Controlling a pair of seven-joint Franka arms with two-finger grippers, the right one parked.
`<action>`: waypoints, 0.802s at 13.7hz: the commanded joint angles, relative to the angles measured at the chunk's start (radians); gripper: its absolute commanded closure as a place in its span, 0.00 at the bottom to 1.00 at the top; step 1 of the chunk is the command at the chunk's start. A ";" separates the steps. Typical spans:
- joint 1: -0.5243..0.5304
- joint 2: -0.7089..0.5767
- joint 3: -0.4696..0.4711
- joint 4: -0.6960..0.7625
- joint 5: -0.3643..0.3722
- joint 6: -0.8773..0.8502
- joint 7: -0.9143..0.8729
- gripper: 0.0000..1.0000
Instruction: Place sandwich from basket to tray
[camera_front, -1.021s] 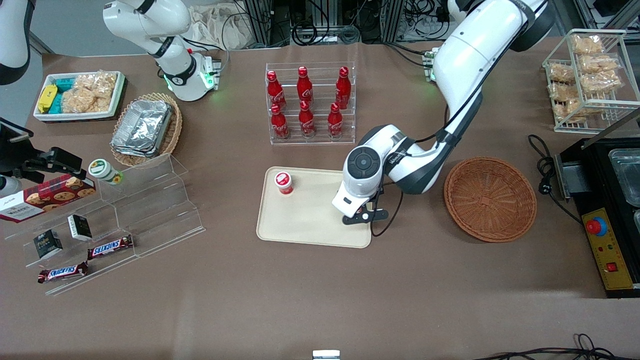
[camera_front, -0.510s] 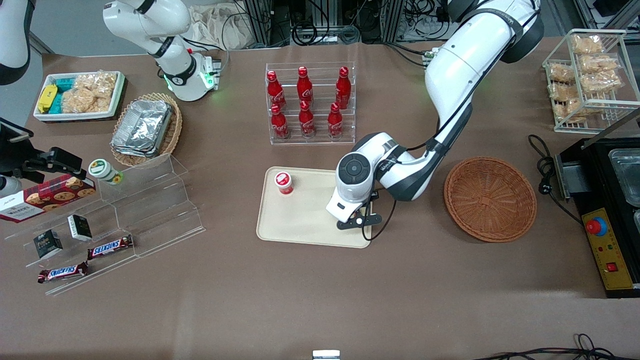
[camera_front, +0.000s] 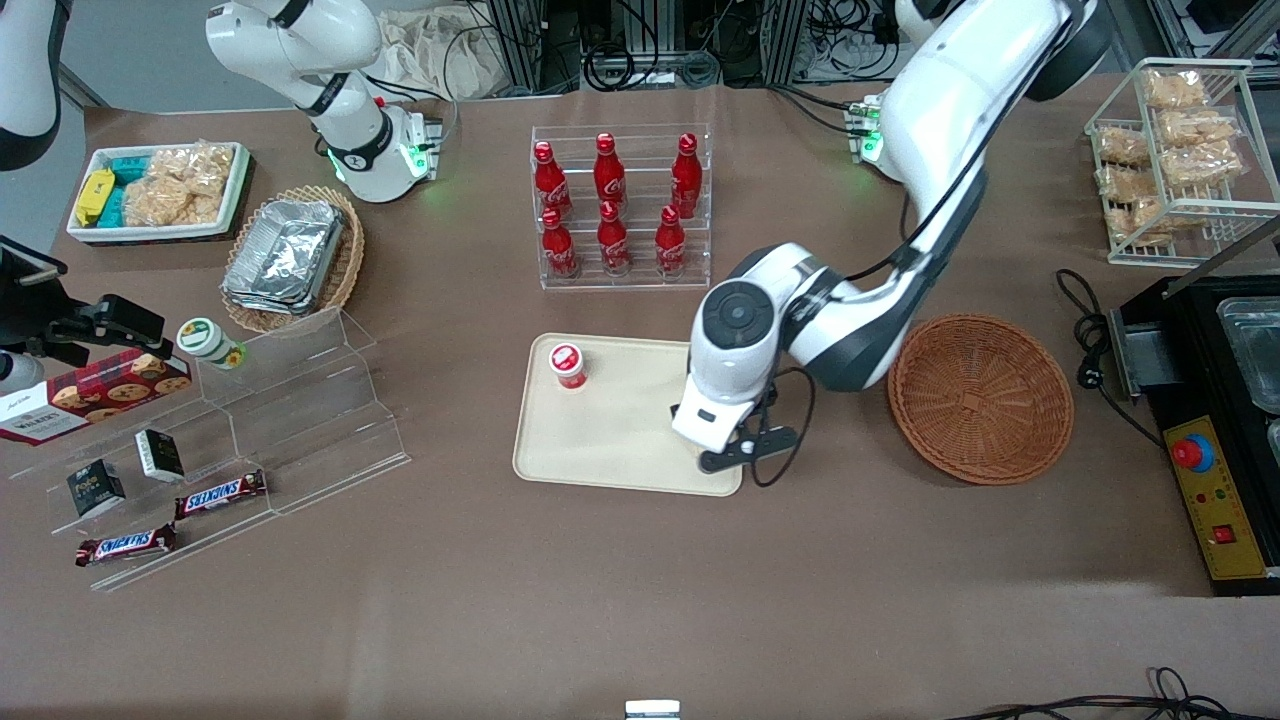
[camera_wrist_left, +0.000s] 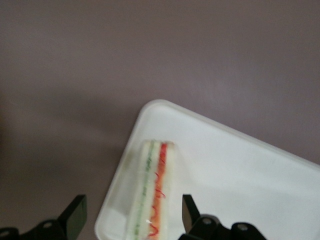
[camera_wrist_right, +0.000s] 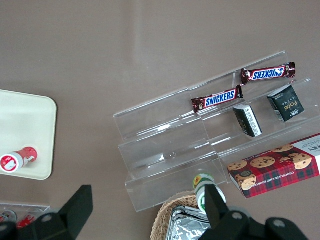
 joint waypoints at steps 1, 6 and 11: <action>0.075 -0.168 -0.001 -0.038 -0.057 -0.116 -0.015 0.14; 0.235 -0.348 0.000 -0.038 -0.210 -0.297 0.204 0.09; 0.244 -0.481 0.220 -0.083 -0.321 -0.419 0.598 0.01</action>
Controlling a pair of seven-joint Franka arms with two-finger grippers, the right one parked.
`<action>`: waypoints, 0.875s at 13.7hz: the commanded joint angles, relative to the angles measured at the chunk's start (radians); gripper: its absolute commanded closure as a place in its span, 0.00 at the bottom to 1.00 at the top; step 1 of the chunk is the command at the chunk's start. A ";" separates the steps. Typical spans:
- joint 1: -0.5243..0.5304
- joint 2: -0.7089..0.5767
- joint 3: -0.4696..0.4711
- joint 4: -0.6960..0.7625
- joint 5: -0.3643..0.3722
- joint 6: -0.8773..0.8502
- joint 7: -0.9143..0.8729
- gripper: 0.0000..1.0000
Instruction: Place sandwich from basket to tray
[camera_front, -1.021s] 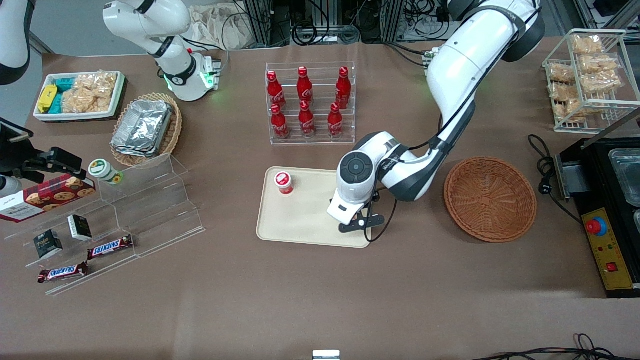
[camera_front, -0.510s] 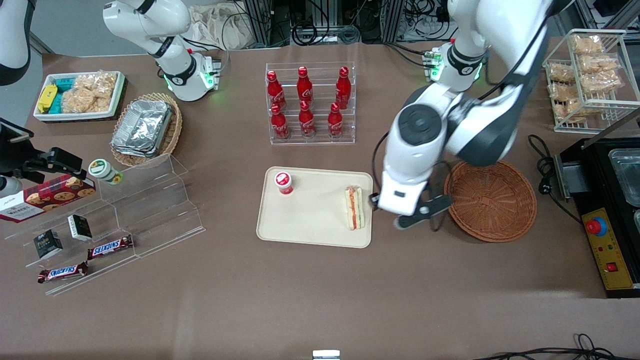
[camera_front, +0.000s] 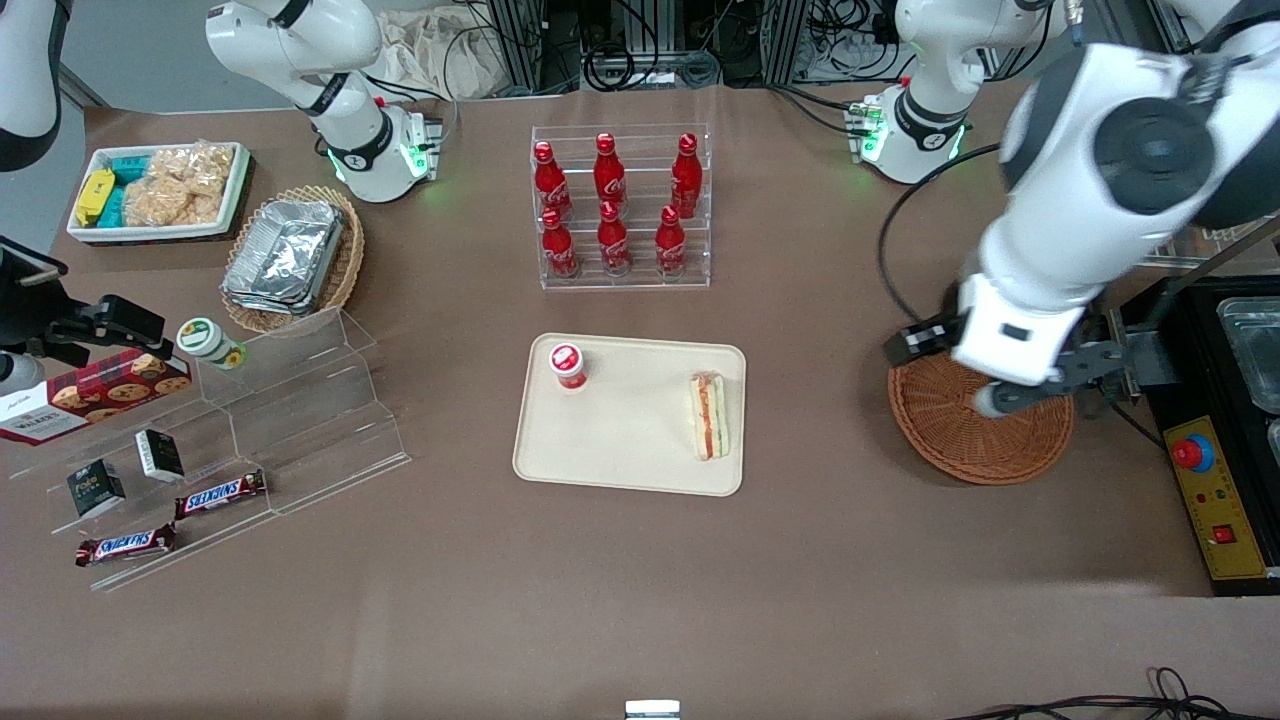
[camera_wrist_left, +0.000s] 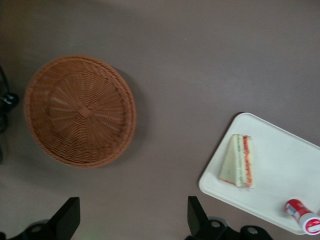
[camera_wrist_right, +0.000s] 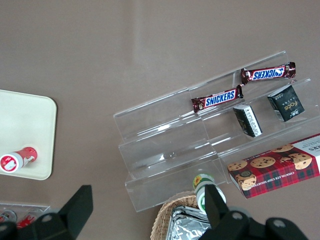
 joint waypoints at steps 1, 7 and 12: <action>-0.017 -0.111 0.141 -0.109 -0.057 -0.010 0.215 0.00; -0.097 -0.280 0.398 -0.246 -0.117 -0.012 0.536 0.00; -0.076 -0.331 0.393 -0.270 -0.097 -0.030 0.543 0.00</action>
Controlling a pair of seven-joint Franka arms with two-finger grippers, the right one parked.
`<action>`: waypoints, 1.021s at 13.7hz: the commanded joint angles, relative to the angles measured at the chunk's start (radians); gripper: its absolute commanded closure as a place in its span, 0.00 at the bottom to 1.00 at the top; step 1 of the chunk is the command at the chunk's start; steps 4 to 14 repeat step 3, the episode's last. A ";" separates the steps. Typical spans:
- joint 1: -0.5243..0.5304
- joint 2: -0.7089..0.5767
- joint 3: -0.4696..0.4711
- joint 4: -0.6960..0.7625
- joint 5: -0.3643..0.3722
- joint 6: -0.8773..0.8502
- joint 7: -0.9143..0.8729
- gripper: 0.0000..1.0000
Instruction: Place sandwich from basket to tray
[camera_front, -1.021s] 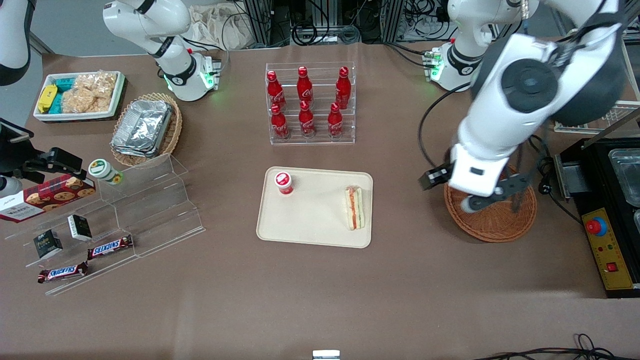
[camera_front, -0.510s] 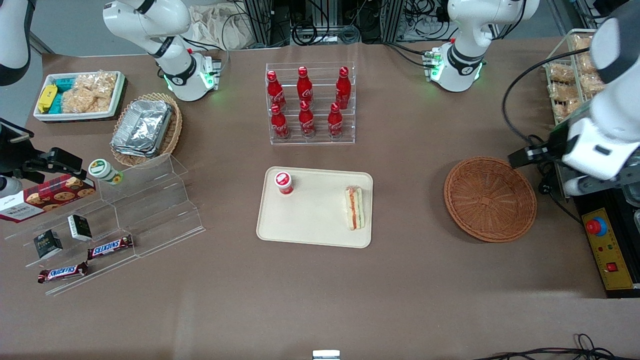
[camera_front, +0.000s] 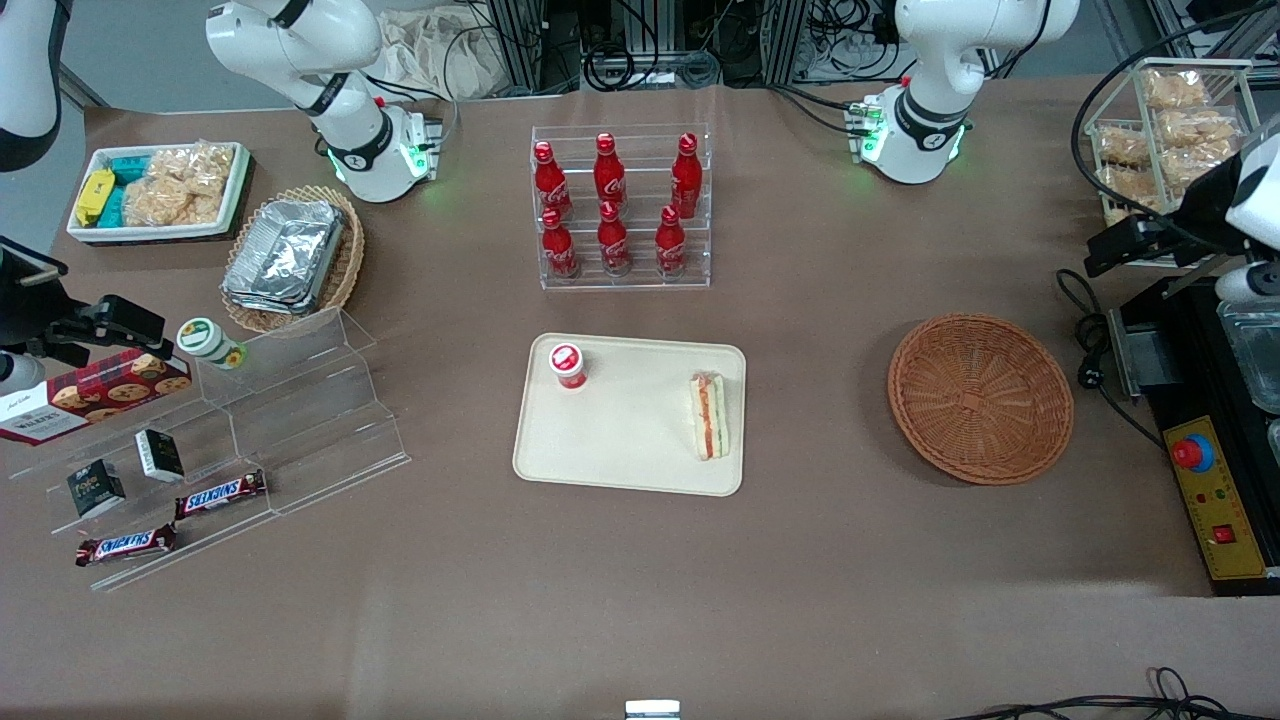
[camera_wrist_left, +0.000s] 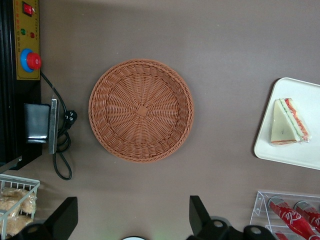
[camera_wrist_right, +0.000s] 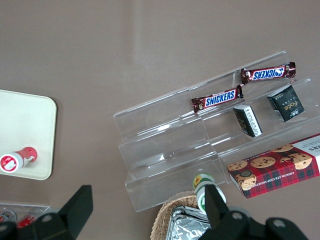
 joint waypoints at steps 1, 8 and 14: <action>-0.001 -0.017 -0.014 -0.022 0.034 -0.011 0.020 0.00; -0.001 -0.016 -0.038 -0.007 0.057 -0.014 0.004 0.00; -0.001 -0.016 -0.038 -0.007 0.057 -0.014 0.004 0.00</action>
